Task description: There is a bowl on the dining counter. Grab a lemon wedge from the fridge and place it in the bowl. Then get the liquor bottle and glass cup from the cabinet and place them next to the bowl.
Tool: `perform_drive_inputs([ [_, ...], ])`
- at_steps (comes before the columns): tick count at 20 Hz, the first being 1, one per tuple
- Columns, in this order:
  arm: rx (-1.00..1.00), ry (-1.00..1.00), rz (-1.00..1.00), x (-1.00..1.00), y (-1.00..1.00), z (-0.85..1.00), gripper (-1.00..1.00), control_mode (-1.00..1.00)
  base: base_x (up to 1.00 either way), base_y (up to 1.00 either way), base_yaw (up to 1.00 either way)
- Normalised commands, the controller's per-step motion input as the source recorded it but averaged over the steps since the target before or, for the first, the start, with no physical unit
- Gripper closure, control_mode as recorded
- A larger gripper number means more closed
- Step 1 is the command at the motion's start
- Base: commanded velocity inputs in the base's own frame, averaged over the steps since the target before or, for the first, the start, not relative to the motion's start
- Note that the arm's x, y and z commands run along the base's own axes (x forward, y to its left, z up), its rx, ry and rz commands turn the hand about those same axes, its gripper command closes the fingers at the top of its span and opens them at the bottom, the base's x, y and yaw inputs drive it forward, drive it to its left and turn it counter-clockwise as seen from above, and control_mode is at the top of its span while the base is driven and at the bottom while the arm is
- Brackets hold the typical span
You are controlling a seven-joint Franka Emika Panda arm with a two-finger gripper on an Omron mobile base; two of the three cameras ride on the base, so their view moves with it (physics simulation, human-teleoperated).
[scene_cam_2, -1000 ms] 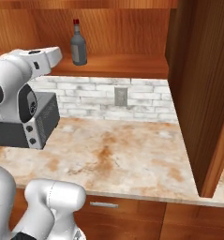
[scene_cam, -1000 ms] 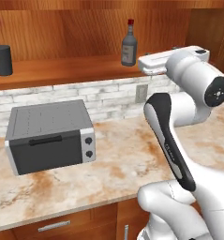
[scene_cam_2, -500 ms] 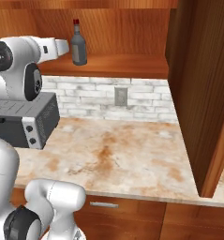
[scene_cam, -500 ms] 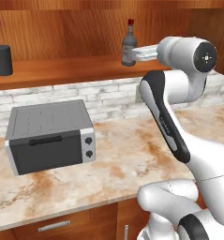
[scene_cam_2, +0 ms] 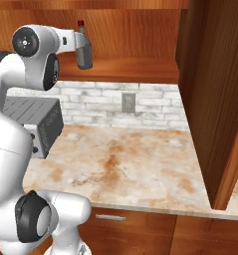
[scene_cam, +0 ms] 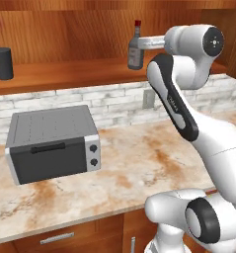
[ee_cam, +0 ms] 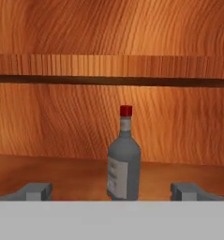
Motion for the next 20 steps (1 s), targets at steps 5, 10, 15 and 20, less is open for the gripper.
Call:
perform_drive_inputs([
  [5,0.08,-0.21,0.1,0.42,-0.14,0.0,-1.0,-1.0,0.0,0.0,0.0],
  [10,0.02,-0.04,0.08,0.4,-0.08,0.0,-1.0,-1.0,0.0,0.0,0.0],
  [15,0.0,0.11,0.07,0.39,-0.01,0.0,-1.0,-1.0,0.0,0.0,0.0],
  [20,0.0,0.14,0.02,0.33,0.0,0.06,-1.0,-1.0,0.0,0.0,0.0],
])
